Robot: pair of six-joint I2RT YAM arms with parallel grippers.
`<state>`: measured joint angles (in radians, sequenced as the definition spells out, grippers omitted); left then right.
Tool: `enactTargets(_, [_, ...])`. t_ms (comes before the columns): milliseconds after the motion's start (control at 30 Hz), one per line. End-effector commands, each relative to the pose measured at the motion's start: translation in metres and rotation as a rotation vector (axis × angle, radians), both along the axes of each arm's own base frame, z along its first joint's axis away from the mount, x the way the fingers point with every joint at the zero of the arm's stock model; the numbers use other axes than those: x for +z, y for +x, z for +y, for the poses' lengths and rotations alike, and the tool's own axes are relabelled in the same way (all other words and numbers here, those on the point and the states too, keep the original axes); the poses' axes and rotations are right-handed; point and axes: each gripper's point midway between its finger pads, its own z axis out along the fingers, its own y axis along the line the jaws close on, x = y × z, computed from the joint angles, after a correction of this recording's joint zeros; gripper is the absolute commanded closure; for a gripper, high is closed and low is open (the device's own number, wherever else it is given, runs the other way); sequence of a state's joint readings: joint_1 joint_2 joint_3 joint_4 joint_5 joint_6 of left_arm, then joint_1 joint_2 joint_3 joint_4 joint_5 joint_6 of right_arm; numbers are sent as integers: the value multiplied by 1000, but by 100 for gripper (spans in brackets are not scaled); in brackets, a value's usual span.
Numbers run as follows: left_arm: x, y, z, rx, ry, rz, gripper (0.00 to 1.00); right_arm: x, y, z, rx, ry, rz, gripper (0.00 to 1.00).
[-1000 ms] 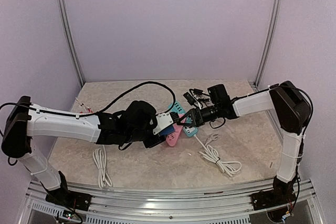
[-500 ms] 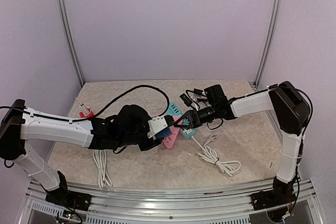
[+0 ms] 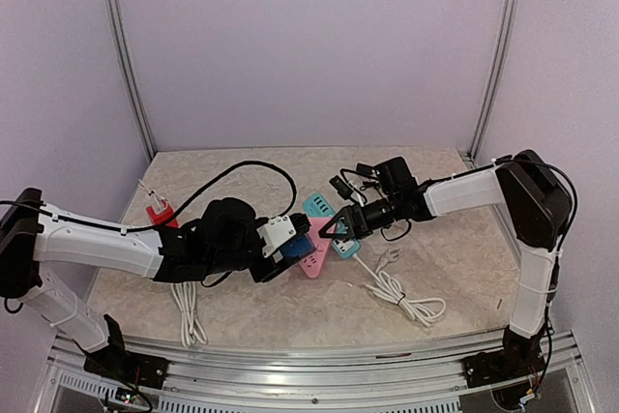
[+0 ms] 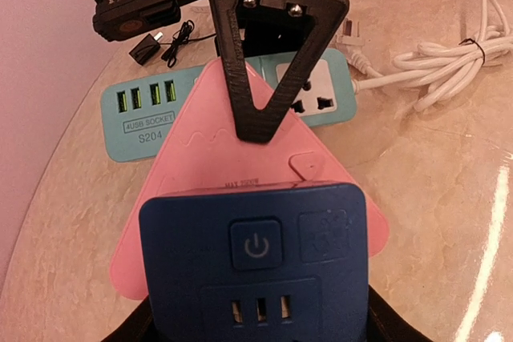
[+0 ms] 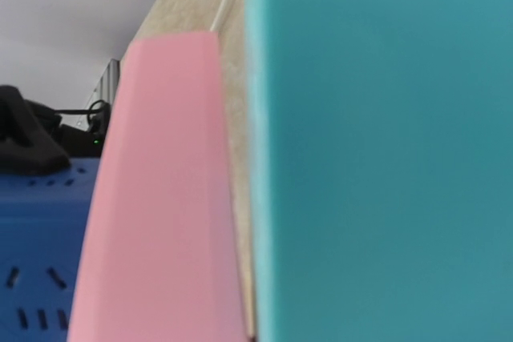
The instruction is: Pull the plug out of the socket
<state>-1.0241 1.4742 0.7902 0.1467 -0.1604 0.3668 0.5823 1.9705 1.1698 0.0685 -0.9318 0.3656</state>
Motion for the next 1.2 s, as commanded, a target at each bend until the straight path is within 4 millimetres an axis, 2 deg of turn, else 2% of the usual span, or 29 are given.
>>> enactTargets(0, [153,-50,-54,-316,-403,-326,97,-59,40,-30,-209,-225,-41,100])
enactTargets(133, [130,-53,-66,-301,-237,-458,99,-61,39,-31,-210,-236,-42,100])
enactTargets(200, [130,-50,-70,-281,-220,-465,99,-62,40,-31,-211,-240,-43,100])
enactTargets(400, [155,-38,-62,-253,-381,-266,99,-65,41,-33,-216,-254,-49,100])
enactTargets(500, [170,-46,-55,-292,-446,-241,98,-66,41,-34,-220,-258,-47,100])
enactTargets(600, [165,-56,-56,-316,-366,-329,97,-65,42,-35,-222,-251,-43,100])
enactTargets(667, [159,-53,-57,-287,-316,-364,98,-63,41,-34,-221,-243,-38,100])
enactTargets(767, [162,-45,-53,-254,-356,-308,98,-55,42,-34,-219,-213,-36,100])
enactTargets(867, [175,-30,-39,-198,-455,-243,97,-38,43,-37,-228,-170,-51,100])
enactTargets(1000, [196,1,-11,-95,-584,-133,94,-9,50,-51,-267,-132,-88,100])
enactTargets(1167, [196,55,22,37,-676,42,94,18,57,-85,-360,-110,-127,100])
